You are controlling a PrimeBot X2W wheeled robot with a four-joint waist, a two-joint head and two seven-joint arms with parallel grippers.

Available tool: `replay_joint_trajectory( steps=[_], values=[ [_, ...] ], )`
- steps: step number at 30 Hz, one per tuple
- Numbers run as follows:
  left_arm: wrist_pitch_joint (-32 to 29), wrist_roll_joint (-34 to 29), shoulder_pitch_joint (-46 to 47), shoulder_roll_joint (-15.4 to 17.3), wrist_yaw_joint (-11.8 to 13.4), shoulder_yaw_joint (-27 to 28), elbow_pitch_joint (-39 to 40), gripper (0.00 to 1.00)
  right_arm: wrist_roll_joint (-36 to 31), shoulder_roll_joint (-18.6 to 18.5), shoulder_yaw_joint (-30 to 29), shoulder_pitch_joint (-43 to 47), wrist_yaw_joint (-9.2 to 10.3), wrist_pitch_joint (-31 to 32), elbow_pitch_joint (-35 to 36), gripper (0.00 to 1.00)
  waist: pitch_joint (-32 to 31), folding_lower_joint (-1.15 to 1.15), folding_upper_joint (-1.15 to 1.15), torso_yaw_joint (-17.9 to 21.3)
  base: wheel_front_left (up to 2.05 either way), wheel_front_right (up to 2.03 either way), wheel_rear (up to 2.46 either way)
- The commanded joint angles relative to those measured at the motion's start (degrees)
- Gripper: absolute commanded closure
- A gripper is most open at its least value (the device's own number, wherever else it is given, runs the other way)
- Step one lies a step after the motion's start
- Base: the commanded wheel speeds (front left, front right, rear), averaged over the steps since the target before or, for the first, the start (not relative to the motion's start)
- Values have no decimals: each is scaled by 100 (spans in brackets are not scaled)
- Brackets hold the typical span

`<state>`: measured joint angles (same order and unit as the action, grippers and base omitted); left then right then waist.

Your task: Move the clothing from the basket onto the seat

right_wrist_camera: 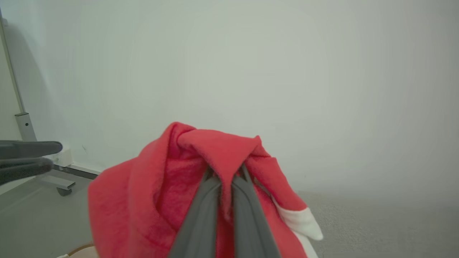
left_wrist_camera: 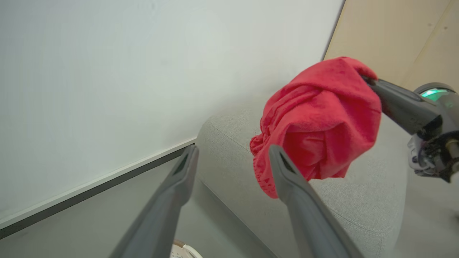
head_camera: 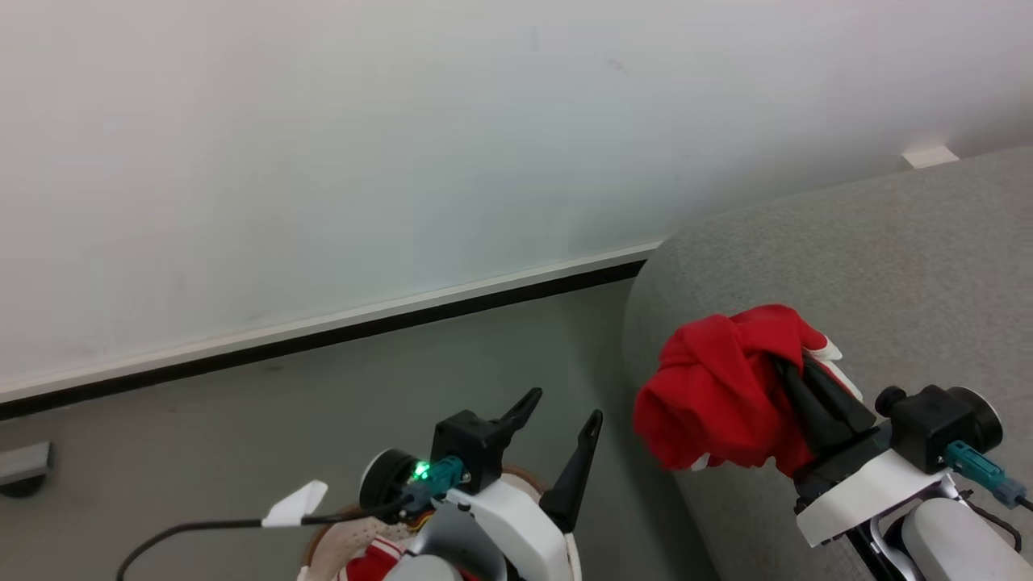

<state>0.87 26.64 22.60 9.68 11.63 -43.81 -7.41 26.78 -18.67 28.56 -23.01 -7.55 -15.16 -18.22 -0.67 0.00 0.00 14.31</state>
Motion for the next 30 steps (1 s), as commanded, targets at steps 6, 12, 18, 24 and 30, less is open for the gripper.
replay_joint_trajectory(
  steps=[6, 12, 18, 24, 30],
  values=[
    [21, 46, -26, -24, -26, -55, 6, 0, -57, -103, -102, 129, 13, 1, 134, 100, 79, 0, 0, 523, 0, 0, 0],
    [31, 23, 76, -55, -21, -97, -14, 0, -80, -135, -207, 182, 12, 1, 206, 100, 218, 0, 0, 817, 0, 0, 0],
    [-26, -54, 210, -60, -24, -161, 9, 0, -107, -167, -394, 180, 13, 1, 278, 100, 477, 0, 0, 893, 0, 0, 0],
    [-258, -292, 775, 18, -124, -214, 114, 0, -376, -102, -1043, -182, 12, 1, 364, 100, 1412, 0, 0, 707, 0, 0, 0],
    [-562, -673, 1902, -3, -341, -259, 229, 0, -728, -87, -2116, -982, 12, 1, 337, 100, 2847, 0, 0, 385, 0, 0, 0]
  ],
)
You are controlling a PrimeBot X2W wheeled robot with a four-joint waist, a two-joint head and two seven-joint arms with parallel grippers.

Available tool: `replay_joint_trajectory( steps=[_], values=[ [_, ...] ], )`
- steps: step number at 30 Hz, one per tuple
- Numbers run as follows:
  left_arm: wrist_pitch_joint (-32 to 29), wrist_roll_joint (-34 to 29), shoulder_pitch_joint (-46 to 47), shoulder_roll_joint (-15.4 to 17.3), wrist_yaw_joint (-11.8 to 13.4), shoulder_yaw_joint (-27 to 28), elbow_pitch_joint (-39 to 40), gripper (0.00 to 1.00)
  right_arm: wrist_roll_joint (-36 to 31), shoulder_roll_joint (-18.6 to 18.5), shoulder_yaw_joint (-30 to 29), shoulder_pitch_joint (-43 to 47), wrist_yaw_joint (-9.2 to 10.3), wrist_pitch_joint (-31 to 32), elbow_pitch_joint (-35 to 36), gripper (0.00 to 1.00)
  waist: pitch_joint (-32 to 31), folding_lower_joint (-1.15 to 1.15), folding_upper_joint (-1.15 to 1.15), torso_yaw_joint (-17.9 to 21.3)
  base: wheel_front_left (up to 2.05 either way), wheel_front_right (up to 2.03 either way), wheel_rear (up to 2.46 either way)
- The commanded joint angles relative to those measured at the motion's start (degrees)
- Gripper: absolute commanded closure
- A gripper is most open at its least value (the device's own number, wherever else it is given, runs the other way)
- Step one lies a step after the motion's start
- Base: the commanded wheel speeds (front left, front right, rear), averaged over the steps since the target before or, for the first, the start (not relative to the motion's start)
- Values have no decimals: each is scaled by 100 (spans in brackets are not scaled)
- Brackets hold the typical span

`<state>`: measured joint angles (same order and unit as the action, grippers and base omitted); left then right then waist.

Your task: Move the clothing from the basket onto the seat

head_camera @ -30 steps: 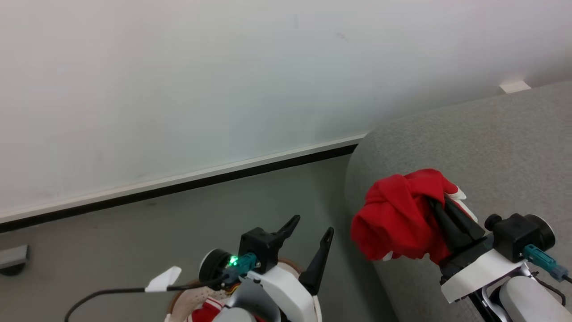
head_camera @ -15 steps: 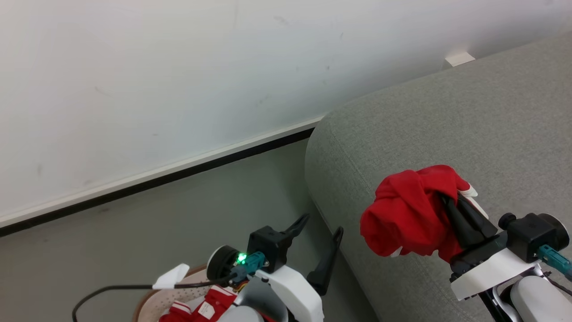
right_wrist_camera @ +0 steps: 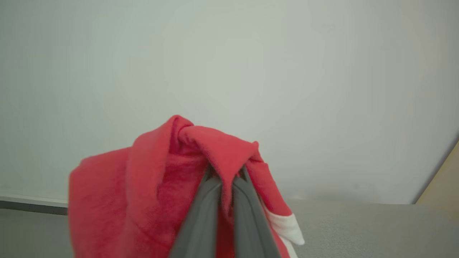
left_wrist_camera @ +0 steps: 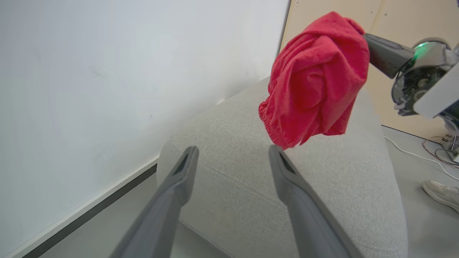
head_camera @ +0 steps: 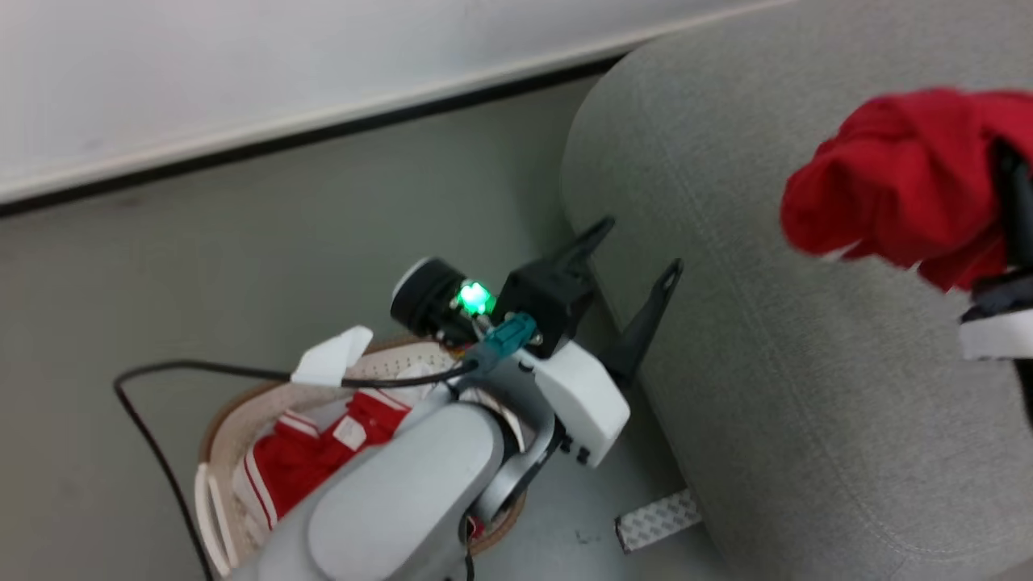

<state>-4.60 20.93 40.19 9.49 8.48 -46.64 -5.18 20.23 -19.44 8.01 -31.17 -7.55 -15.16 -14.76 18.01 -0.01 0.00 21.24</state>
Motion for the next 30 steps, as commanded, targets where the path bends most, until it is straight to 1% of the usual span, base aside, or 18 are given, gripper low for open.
replay_joint_trajectory(
  steps=[1, 5, 9, 15, 18, 20, 21, 22, 23, 24, 27, 30],
  values=[
    [-51, -174, 362, 3, -74, 26, 11, 0, -143, -35, -262, -342, 13, 1, -49, 100, 1211, 1, 0, -364, 0, 0, 0],
    [-137, -391, 1167, -112, -252, 8, 4, 0, -315, -173, -935, -1064, 13, 1, -248, 100, 2057, 1, 0, -561, 0, 0, 0],
    [-86, -493, 1696, -258, -348, 29, -72, 0, -400, -432, -1488, -1698, 13, 2, -615, 100, 2619, 1, 0, -737, 0, 0, 0],
    [178, -471, 1895, -401, -289, 62, -232, 0, -506, -920, -2231, -2308, 13, 3, -1570, 100, 2959, 1, 0, -1006, 0, 0, 0],
    [330, -407, 1741, -399, -261, 54, -369, 0, -663, -996, -2602, -2408, 13, 3, -2278, 100, 2949, 1, 0, -1127, 0, 0, 0],
    [416, -355, 1641, -367, -240, 64, -463, 0, -834, -929, -2832, -2414, 13, 1, -2681, 100, 2897, 1, 0, -1174, 0, 0, 0],
    [464, -338, 1598, -355, -230, 75, -490, 0, -897, -862, -2936, -2401, 13, 1, -2799, 86, 2861, 1, 0, -1192, 0, 0, 0],
    [511, -315, 1552, -345, -214, 92, -512, 0, -936, -787, -3083, -2375, 13, 2, -2903, 65, 2821, 1, 0, -1201, 0, 0, 0],
    [557, -302, 1506, -325, -211, 101, -547, 0, -996, -731, -3197, -2326, 13, 2, -2926, 24, 2776, 1, 0, -1206, 0, 0, 0],
    [597, -276, 1458, -306, -211, 102, -588, 0, -1056, -663, -3297, -2265, 13, 2, -2920, 0, 2721, 1, 0, -1210, 0, 0, 0],
    [740, -214, 1328, -228, -198, 151, -682, 0, -1206, -412, -3534, -2093, 13, 2, -2768, 0, 2488, 1, 0, -1192, 0, 0, 0],
    [862, -120, 1191, -164, -157, 235, -761, 0, -1329, -202, -3611, -1825, 13, 2, -2464, 0, 2193, 1, 0, -1152, 0, 0, 0]
  ],
)
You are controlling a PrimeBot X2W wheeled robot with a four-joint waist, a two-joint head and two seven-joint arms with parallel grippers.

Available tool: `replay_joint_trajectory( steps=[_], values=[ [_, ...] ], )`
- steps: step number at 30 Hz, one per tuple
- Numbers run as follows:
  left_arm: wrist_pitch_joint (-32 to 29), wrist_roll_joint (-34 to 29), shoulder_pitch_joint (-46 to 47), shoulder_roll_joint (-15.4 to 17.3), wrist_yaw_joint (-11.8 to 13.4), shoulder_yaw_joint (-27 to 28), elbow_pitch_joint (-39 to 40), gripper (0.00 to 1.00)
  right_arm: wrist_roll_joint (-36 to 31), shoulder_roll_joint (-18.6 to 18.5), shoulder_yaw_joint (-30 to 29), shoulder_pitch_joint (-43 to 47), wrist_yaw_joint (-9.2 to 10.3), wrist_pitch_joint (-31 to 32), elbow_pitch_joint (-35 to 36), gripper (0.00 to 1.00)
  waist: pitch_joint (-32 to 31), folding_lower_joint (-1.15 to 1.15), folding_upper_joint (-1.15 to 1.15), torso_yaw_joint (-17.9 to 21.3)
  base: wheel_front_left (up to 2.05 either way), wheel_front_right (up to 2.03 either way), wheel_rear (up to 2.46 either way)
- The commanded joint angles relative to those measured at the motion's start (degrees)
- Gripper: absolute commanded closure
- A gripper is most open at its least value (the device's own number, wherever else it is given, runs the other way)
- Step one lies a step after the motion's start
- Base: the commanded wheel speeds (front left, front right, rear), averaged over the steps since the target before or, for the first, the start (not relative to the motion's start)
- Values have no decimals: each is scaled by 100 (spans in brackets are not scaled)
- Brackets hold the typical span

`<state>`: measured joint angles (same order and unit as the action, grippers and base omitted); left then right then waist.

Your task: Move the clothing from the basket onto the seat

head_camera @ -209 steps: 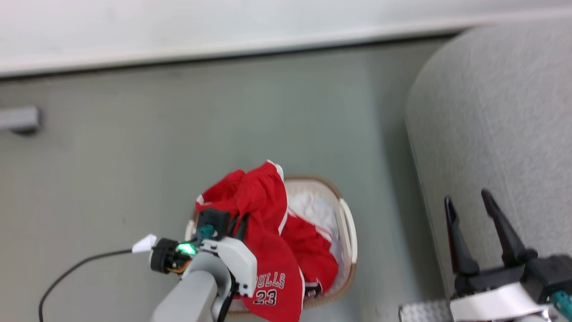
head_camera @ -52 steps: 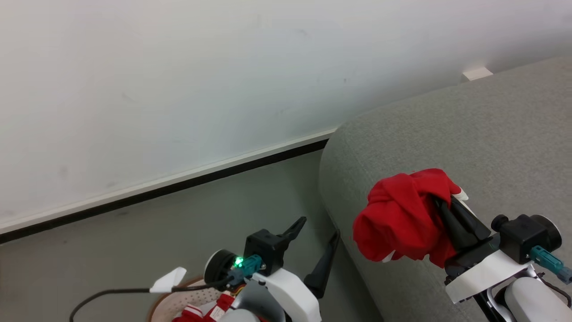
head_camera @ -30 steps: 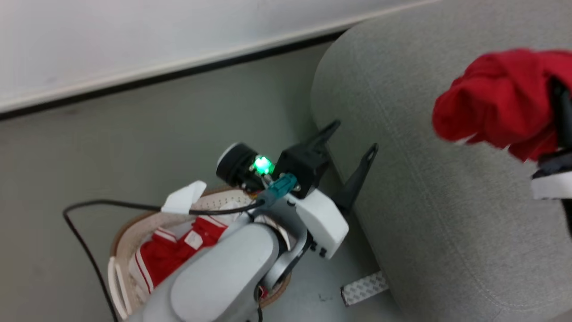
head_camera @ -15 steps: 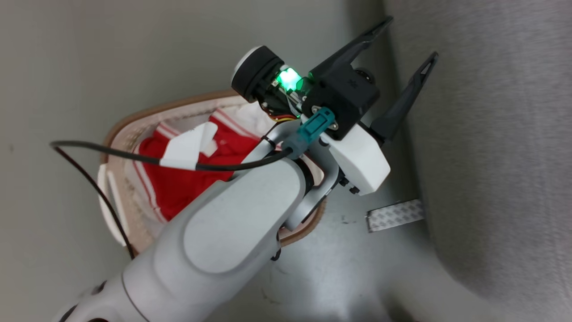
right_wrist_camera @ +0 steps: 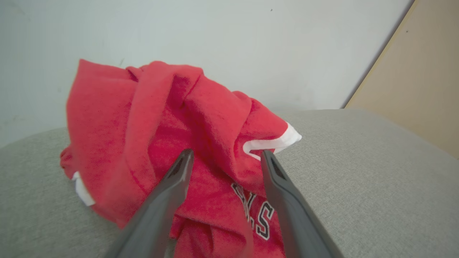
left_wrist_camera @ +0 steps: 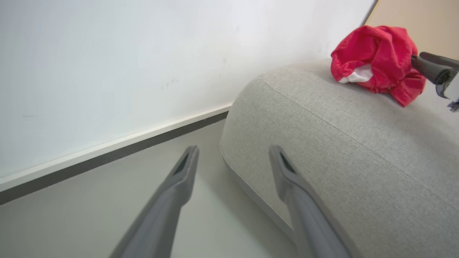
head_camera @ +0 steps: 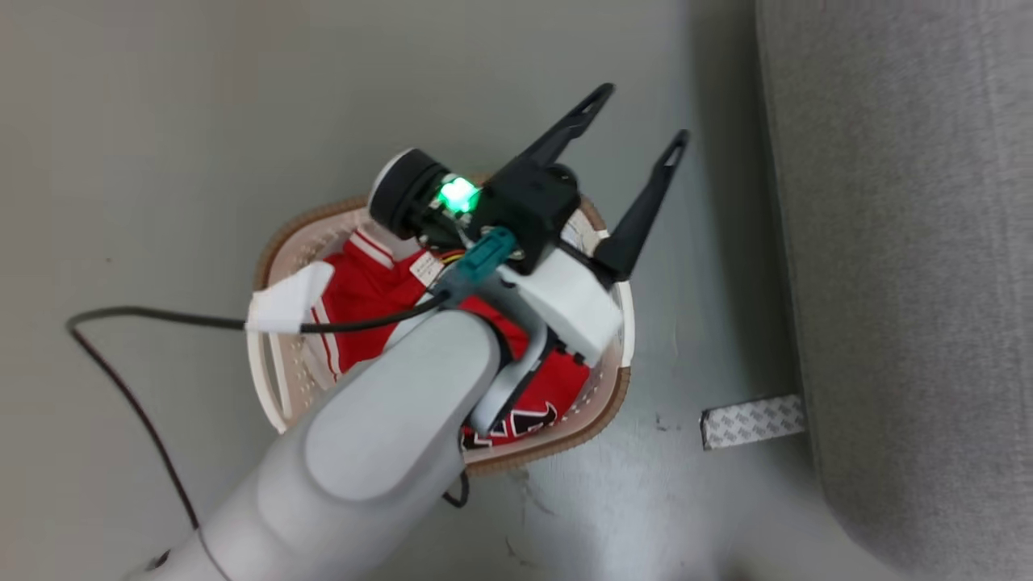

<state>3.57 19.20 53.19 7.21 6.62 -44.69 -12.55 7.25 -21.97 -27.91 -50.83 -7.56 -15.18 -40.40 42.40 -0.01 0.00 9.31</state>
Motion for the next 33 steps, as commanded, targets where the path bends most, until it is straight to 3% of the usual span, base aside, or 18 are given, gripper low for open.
replay_joint_trajectory(
  steps=[1, 10, 18, 26, 33],
  values=[
    [103, 96, -180, 94, 37, 64, -72, 0, -92, 130, -34, 256, 14, 4, 205, 0, -380, 1, 0, 58, 0, 0, 0],
    [638, 469, -1032, 252, 239, 309, -393, 0, -296, 585, 318, 1461, 14, 4, 1374, 0, -1651, 1, 0, 74, 0, 0, 0],
    [1070, 870, -2162, 428, 525, 714, -678, 0, -209, 1058, 1219, 2894, 14, 5, 2453, 0, -2858, 1, 0, -264, 0, 0, 0],
    [1159, 1018, -3081, 560, 654, 1113, -820, 0, -223, 1325, 1865, 3754, 14, 4, 2722, 0, -3617, 1, 0, -497, 0, 0, 0],
    [1162, 741, -4064, 600, 735, 1727, -456, 0, -281, 1602, 2230, 4487, 14, 4, 2862, 0, -4147, 1, 0, -608, 0, 0, 0]
  ],
)
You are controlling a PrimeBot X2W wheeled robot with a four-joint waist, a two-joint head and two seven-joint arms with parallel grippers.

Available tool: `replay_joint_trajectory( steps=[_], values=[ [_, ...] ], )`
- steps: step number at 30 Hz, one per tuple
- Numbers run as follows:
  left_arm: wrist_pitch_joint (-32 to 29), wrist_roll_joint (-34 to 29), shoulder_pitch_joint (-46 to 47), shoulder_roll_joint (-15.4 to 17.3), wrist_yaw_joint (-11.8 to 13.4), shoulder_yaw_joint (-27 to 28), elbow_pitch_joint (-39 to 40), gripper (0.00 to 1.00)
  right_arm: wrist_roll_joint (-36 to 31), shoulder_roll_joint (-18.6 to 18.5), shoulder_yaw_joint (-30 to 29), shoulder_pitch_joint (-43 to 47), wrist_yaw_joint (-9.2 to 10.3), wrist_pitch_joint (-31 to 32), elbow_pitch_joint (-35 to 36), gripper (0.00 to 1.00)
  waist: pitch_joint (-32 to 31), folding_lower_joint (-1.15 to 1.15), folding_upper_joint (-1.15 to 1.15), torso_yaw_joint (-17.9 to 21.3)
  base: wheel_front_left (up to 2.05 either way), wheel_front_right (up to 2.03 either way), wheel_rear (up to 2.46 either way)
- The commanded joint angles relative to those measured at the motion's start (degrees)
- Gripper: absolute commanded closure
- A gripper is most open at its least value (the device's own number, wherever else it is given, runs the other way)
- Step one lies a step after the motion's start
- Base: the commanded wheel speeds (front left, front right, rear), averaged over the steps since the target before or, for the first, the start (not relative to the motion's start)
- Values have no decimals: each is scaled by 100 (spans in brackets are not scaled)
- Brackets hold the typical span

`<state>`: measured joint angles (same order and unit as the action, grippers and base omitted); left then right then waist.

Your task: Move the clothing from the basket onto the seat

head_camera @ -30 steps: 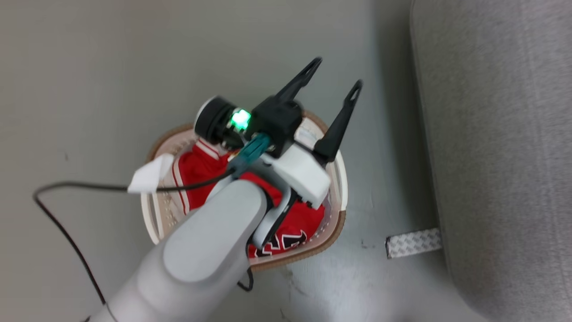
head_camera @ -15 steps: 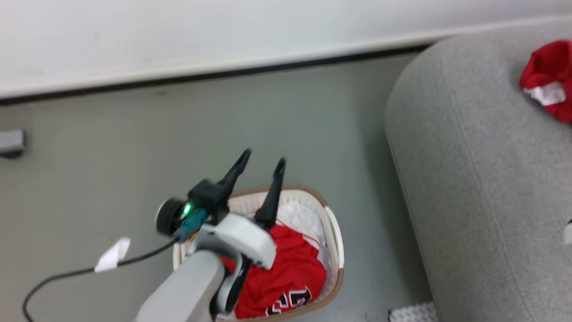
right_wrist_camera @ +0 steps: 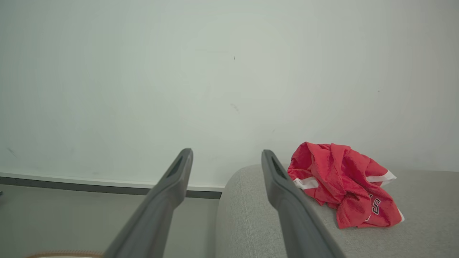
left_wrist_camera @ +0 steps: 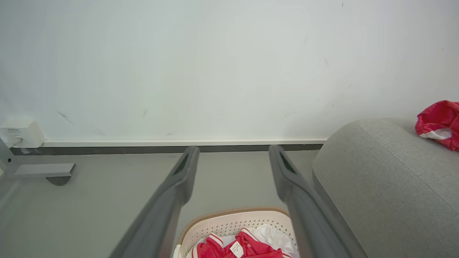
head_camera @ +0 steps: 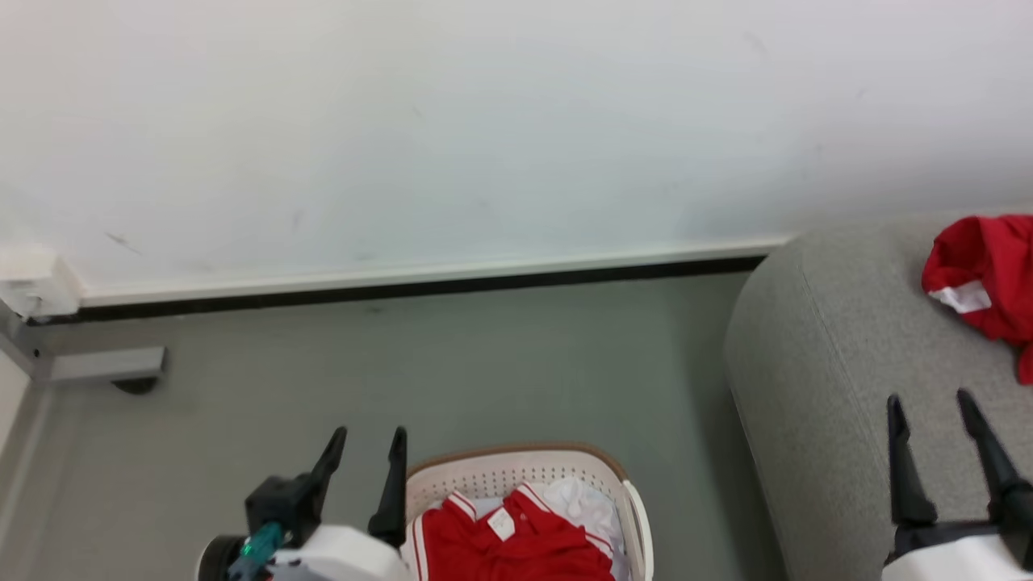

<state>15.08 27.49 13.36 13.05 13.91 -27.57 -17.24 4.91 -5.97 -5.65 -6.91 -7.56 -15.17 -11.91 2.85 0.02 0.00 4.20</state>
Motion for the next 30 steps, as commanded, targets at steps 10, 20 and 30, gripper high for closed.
replay_joint_trajectory(
  steps=[10, 20, 30],
  values=[
    [8, -626, -1101, -233, -109, 838, 441, 0, 15, 276, 222, 666, 14, 3, -226, 0, -435, -2, 0, -125, 0, 0, 0],
    [8, -1136, -1446, -495, -420, 1426, 406, 0, 157, 304, 503, 569, 15, 3, -489, 0, -468, -2, 0, -193, 0, 0, 0],
    [8, -1396, -1423, -742, -697, 1716, 288, 0, 277, 303, 554, 709, 15, 3, -539, 0, -490, -2, 0, -181, 0, 0, 0]
  ],
)
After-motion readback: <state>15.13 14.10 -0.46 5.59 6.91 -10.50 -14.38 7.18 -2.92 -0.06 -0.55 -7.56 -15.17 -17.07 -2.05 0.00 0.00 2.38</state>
